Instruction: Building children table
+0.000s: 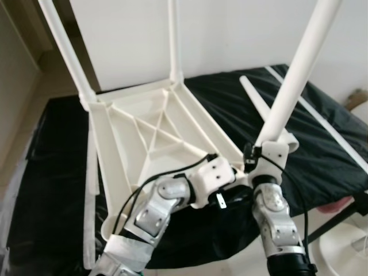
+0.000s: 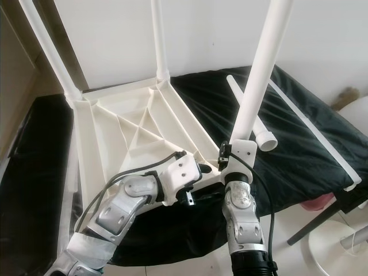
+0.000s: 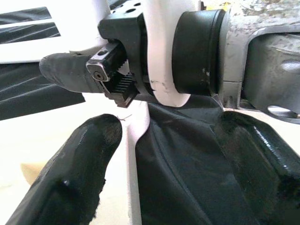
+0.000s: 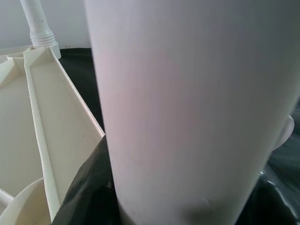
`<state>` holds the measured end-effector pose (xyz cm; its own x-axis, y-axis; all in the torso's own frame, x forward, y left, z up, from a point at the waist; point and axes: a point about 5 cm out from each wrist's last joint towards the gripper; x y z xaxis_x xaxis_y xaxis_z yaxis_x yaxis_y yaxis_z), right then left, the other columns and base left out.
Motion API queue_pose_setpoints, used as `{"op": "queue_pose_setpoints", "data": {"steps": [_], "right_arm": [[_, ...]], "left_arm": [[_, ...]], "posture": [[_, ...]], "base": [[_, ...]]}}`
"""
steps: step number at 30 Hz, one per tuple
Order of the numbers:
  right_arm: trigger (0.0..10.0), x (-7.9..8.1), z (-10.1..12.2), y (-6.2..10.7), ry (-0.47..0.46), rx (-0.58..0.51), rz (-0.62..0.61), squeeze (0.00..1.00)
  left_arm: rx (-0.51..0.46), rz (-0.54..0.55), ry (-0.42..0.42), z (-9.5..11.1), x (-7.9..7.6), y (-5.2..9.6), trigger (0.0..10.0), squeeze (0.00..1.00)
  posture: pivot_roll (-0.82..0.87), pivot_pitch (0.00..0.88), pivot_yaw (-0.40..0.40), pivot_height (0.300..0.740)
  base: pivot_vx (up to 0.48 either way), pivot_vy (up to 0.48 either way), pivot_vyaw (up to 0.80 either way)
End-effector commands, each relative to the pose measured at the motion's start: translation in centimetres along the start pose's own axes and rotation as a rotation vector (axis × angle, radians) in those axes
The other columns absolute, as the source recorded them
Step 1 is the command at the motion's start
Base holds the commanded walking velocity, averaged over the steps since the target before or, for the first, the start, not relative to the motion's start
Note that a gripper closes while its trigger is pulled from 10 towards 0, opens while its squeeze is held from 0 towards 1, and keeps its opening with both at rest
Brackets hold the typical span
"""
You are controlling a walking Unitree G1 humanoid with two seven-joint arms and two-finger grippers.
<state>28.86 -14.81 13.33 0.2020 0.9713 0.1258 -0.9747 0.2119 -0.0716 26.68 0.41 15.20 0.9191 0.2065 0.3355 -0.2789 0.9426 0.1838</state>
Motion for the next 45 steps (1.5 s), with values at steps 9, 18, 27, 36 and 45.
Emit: {"op": "queue_pose_setpoints", "data": {"steps": [9, 18, 27, 36, 45], "right_arm": [[10.0, 0.2, -1.0, 0.9, -0.035, 0.041, 0.016, 1.00], [10.0, 0.3, -0.5, 0.9, -0.052, 0.008, 0.050, 1.00], [10.0, -0.7, -1.0, 1.6, -0.004, -0.043, 0.083, 0.00], [10.0, -2.0, -1.5, 2.2, -0.006, -0.023, 0.062, 0.00], [10.0, -1.9, -2.2, 3.4, -0.019, -0.020, 0.157, 0.00]], "left_arm": [[0.012, 0.109, -0.031, -0.2, 0.8, 0.3, 10.0, 0.00], [0.023, 0.159, -0.053, -0.4, 1.2, 0.4, 10.0, 0.00], [0.112, 0.329, 0.073, -3.1, 1.9, 1.0, 10.0, 0.00], [0.151, 0.472, 0.035, -4.3, 2.4, 1.9, 10.0, 0.00], [-0.002, 0.399, 0.176, -3.4, 2.6, 3.2, 10.0, 0.00]], "posture": [[-0.06, 0.000, 0.035, 0.740], [-0.06, 0.000, 0.033, 0.740], [-0.07, 0.000, 0.040, 0.740], [-0.08, 0.000, 0.048, 0.740], [-0.09, 0.000, 0.059, 0.740]], "base": [[0.000, 0.000, 0.00], [0.000, 0.000, 0.00], [0.000, 0.000, 0.00], [0.000, 0.000, 0.00], [0.000, 0.000, 0.00]]}}
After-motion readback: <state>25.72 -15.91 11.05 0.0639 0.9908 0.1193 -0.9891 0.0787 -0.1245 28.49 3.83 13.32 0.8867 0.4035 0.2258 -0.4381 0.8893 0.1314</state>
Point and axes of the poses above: a point about 5 cm out from each wrist's last joint towards the gripper, its own y axis pointing back from the gripper into the wrist, its own z axis along the axis of the wrist's last joint, x = y × z, and after that the axes turned 4 degrees about -y, right-handed
